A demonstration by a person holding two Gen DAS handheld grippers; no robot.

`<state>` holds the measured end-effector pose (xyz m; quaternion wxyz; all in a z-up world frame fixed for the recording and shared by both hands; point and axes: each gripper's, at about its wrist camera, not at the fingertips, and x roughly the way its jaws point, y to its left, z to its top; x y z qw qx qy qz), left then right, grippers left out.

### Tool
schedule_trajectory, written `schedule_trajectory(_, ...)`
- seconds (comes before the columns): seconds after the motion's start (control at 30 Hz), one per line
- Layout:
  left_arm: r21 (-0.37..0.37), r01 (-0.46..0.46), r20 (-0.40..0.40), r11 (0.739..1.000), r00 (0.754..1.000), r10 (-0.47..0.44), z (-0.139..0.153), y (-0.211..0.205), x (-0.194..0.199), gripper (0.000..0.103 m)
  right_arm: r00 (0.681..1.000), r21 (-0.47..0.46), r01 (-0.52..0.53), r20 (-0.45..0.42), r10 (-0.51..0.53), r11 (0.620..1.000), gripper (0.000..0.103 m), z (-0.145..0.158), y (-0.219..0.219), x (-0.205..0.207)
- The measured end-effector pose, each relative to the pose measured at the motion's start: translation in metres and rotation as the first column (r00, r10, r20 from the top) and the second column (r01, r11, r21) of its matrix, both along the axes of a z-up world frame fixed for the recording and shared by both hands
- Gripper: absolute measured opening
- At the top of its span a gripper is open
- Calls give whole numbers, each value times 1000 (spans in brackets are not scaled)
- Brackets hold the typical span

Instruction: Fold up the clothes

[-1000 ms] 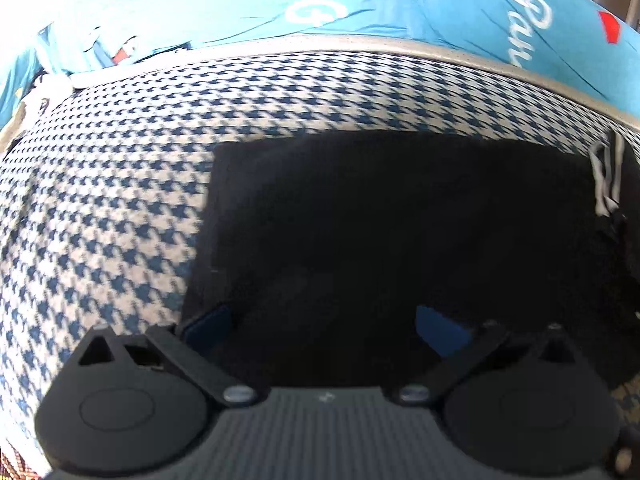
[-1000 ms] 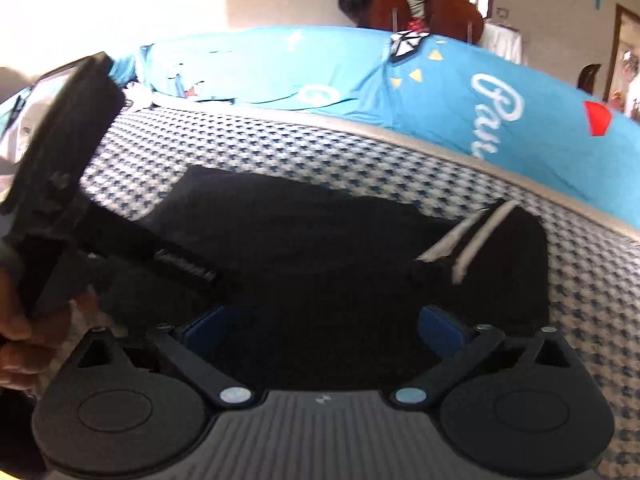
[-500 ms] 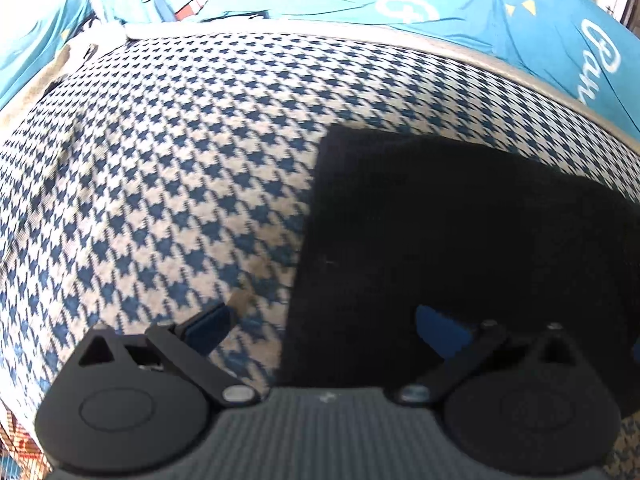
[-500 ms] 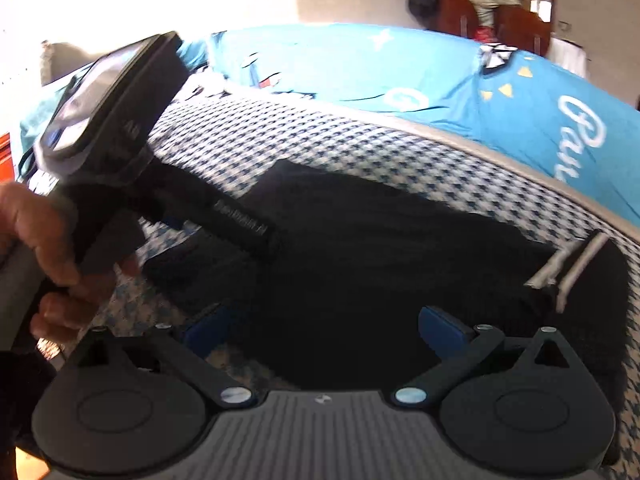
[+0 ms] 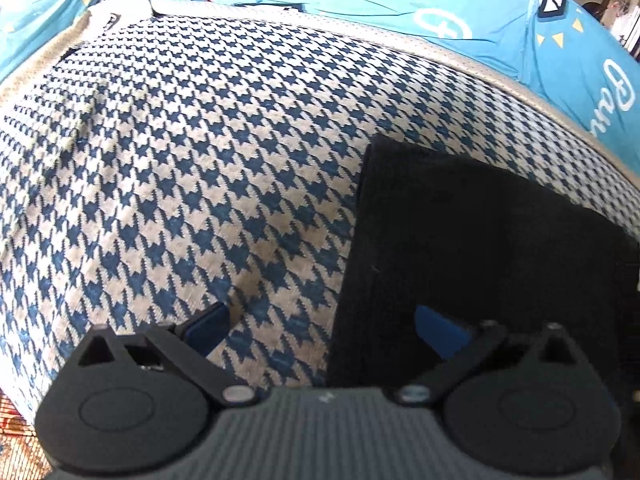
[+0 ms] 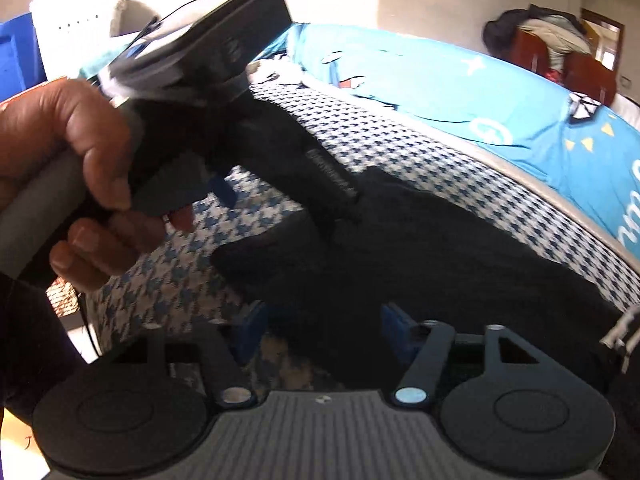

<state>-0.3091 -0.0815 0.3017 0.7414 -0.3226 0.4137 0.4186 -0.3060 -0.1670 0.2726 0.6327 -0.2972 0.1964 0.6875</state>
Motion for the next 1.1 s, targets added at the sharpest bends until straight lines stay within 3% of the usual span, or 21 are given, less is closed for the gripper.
schedule_trajectory(0.27,-64,6,68,998,998,-1,5,5,-13,103,989,9,-130,74,129,992,55,-9,10,-35)
schedule_trajectory(0.43,-83,19,85,996,996,-12,5,7,-15,103,982,30,-144,129,139,989,52,-19,14,-45)
schedule_trajectory(0.63,-137,32,128,990,992,-14,5,10,-18,103,987,45,-119,116,113,992,16,-22,18,-45)
schedule_trajectory(0.7,-151,39,139,988,990,-18,6,8,-19,103,987,51,-111,124,104,993,9,-21,18,-44)
schedule_trajectory(0.87,-222,66,215,973,976,-17,27,-13,-46,103,998,51,-42,-51,44,998,8,-11,19,-21)
schedule_trajectory(1.0,-270,116,270,956,962,-40,24,-12,-43,103,982,49,16,-190,-6,999,8,-3,18,0)
schedule_trajectory(1.1,-299,152,313,942,948,-54,19,-10,-39,103,969,45,43,-244,-30,998,8,1,18,16)
